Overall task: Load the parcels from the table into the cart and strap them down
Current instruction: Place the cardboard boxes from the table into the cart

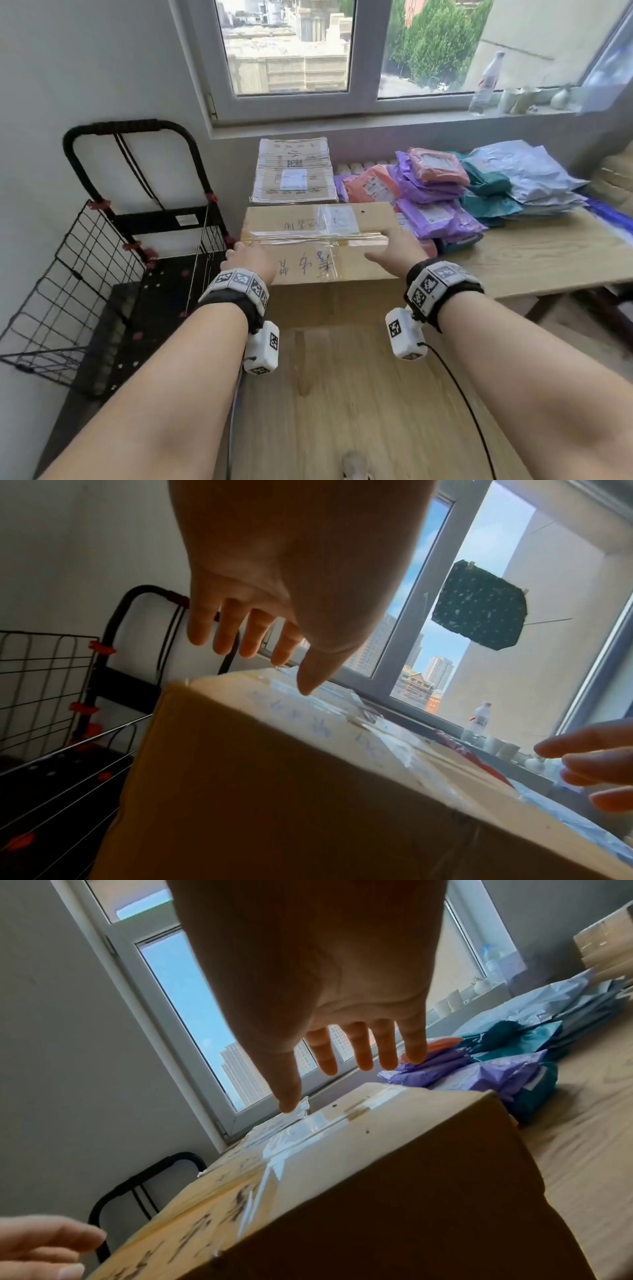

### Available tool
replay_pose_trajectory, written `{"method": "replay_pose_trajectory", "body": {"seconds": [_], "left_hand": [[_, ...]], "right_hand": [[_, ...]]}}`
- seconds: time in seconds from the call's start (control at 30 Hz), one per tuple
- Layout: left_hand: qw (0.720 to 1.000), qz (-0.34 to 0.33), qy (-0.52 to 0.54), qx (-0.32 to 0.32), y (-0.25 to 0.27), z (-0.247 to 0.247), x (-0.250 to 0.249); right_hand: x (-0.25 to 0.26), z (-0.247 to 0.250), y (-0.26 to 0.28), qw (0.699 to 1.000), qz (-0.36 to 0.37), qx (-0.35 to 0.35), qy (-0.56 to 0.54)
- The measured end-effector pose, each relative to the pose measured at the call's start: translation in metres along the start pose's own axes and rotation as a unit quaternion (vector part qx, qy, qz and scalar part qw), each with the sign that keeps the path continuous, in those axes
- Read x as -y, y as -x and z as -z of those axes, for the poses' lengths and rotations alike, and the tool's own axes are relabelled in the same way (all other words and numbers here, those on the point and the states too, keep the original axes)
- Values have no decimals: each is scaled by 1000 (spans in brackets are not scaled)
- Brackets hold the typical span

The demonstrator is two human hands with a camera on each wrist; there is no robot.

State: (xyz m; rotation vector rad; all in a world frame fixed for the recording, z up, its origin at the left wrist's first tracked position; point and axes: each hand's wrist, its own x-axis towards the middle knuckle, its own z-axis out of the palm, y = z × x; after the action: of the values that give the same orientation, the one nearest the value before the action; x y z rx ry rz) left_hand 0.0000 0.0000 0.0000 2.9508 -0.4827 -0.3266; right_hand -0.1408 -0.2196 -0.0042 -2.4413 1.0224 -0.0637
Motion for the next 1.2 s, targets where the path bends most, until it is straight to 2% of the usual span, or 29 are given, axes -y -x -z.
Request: {"method": "replay_pose_trajectory", "body": {"seconds": [0.1, 0.23, 0.63, 0.77, 0.97, 1.2], "left_hand": [[999, 33, -6, 30, -1, -13, 0], [997, 63, 41, 20, -4, -27, 0], [968, 159, 196, 4, -19, -37, 1], [957, 186, 221, -2, -20, -34, 0], [956, 214, 202, -4, -1, -42, 2], [929, 241, 278, -26, 6, -44, 6]], "right_hand": [[-8, -10, -12, 999, -31, 16, 23], [-9, -19, -20, 998, -40, 31, 40], [-20, -24, -29, 989, -139, 49, -32], [-19, -23, -30, 984, -167, 33, -45], [-18, -19, -34, 974, -224, 9, -40], [-18, -20, -27, 967, -254, -14, -14]]}}
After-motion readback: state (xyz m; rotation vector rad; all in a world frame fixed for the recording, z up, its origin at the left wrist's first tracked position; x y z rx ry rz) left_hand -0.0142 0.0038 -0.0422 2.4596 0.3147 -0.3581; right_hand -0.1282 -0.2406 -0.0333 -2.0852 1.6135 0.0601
